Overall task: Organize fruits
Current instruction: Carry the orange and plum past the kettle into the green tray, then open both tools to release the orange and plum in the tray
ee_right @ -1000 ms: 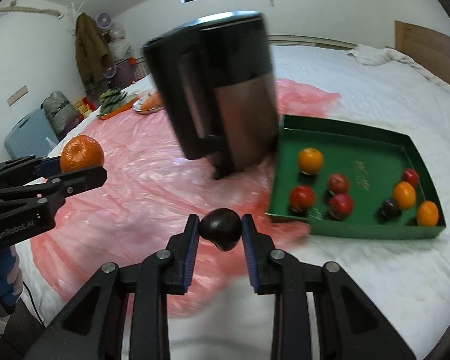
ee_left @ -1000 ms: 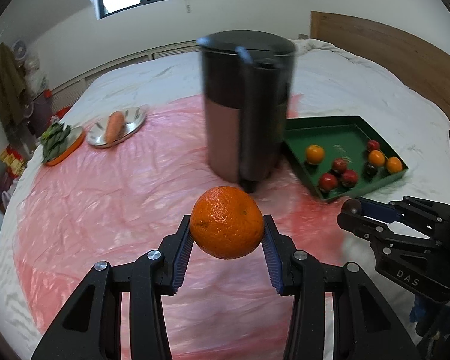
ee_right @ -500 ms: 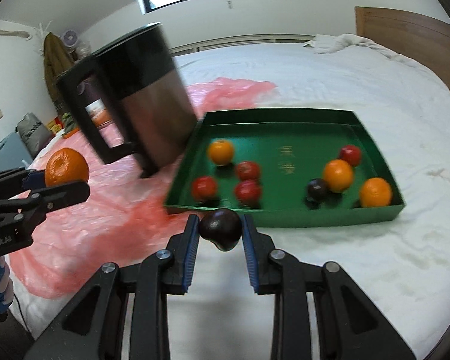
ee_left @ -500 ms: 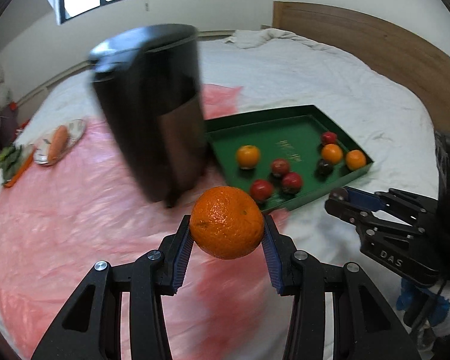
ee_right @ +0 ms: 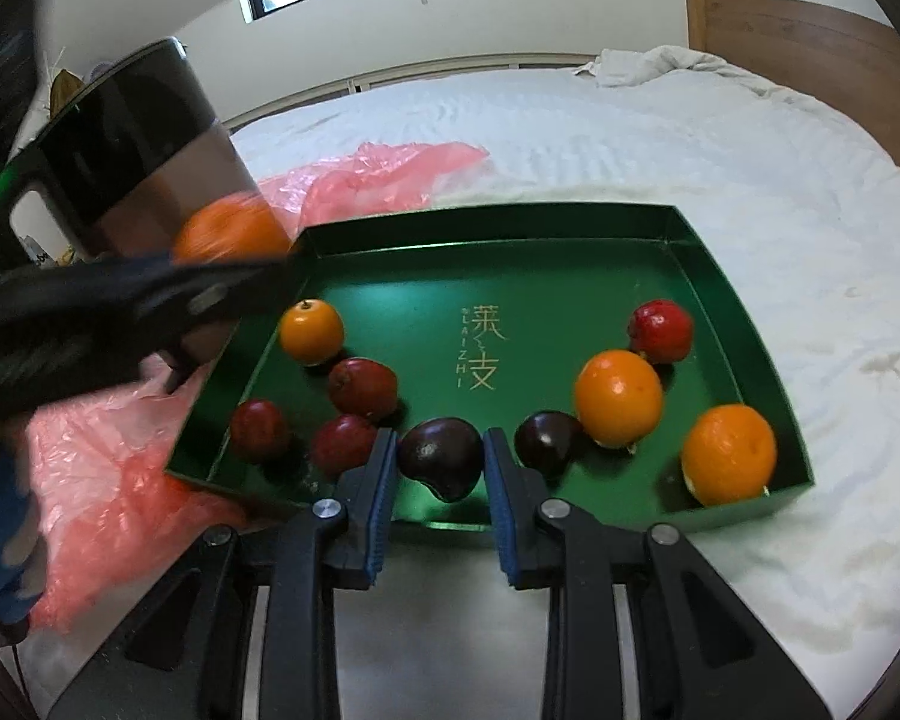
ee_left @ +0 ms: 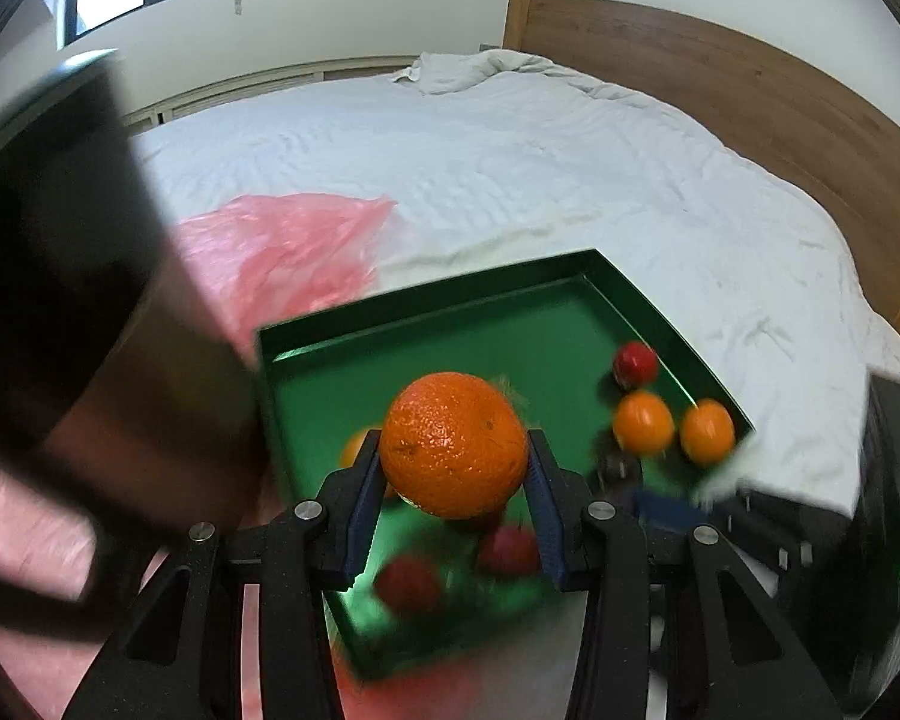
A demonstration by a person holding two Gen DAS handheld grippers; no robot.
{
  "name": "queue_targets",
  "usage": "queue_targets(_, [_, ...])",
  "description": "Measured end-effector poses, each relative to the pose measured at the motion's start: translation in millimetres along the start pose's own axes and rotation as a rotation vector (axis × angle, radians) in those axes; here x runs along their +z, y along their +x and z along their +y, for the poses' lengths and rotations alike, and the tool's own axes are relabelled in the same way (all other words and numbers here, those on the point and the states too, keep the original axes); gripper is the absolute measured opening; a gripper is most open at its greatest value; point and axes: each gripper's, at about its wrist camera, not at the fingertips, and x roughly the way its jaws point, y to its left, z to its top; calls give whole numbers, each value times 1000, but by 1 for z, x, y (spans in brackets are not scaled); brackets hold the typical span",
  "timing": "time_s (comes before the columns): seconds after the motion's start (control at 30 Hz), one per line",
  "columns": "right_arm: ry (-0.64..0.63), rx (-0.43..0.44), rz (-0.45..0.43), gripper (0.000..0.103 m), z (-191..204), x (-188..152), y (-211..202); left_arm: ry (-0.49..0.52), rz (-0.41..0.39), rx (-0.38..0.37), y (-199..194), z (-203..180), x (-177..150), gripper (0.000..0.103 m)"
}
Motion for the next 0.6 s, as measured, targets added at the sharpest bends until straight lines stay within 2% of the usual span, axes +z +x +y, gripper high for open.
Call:
queue_targets(0.13, [-20, -1, 27, 47, 0, 0, 11, 5, 62, -1, 42, -7, 17, 39])
queue_targets(0.27, [-34, -4, 42, 47, 1, -2, 17, 21, 111, 31, 77, -12, 20, 39])
queue_targets(0.43, [-47, -13, 45, 47, 2, -2, 19, 31, 172, 35, 100, -15, 14, 39])
queue_targets(0.6, [-51, -15, 47, 48, 5, -3, 18, 33, 190, 18, 105, -14, 13, 39])
